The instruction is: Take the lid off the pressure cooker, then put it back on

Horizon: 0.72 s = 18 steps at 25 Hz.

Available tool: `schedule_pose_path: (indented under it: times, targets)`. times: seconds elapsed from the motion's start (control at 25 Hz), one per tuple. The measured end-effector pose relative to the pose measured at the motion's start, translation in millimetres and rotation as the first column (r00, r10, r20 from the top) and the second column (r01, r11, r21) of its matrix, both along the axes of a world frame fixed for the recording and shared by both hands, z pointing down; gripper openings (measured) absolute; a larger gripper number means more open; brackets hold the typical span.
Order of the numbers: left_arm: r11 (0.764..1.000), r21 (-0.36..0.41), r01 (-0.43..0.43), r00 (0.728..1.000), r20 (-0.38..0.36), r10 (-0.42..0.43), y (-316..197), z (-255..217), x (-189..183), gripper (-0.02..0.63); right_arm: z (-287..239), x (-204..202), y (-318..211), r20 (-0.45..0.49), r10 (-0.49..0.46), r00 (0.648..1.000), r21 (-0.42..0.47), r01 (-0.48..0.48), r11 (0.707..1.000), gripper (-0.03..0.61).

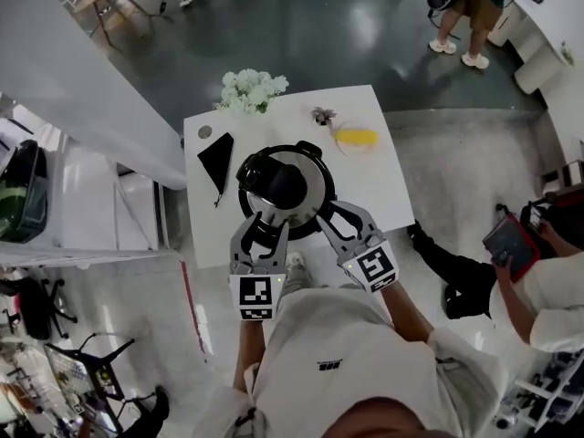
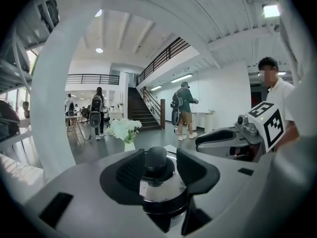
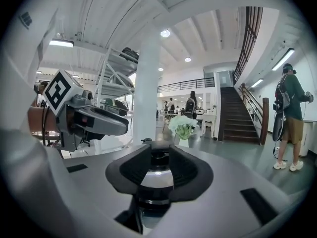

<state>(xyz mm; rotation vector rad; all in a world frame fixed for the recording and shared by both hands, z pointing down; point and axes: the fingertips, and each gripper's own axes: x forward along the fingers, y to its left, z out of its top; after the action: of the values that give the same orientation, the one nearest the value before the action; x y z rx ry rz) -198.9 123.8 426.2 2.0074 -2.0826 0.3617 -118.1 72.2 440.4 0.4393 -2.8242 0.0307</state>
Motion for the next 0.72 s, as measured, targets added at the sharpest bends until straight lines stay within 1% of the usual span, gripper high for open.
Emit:
schedule_pose_path:
  times: [0.12,0.28,0.52,0.72]
  targets:
    - [0.999,-0.034,-0.04,0.999,-0.017,0.04,-16,9,-7,0.224,6,-8,-10,-0.02,0.018,1.0,-0.011,-0.019,1.0,0.101]
    - [0.992,-0.08,-0.096,0.995,-0.031,0.094,-35,18,-14,0.262,11,-16,-20,-0.051,0.056,0.997,-0.035,-0.058,0.998,0.101]
    - [0.972,-0.144,-0.185,0.982,-0.054,0.179,-59,34,-20,0.276,23,-29,-33,-0.076,0.08,0.994,-0.04,-0.084,0.996,0.101]
    - [0.956,-0.184,-0.23,0.973,-0.075,0.22,-73,45,-20,0.282,28,-34,-41,-0.094,0.102,0.99,-0.045,-0.106,0.993,0.101]
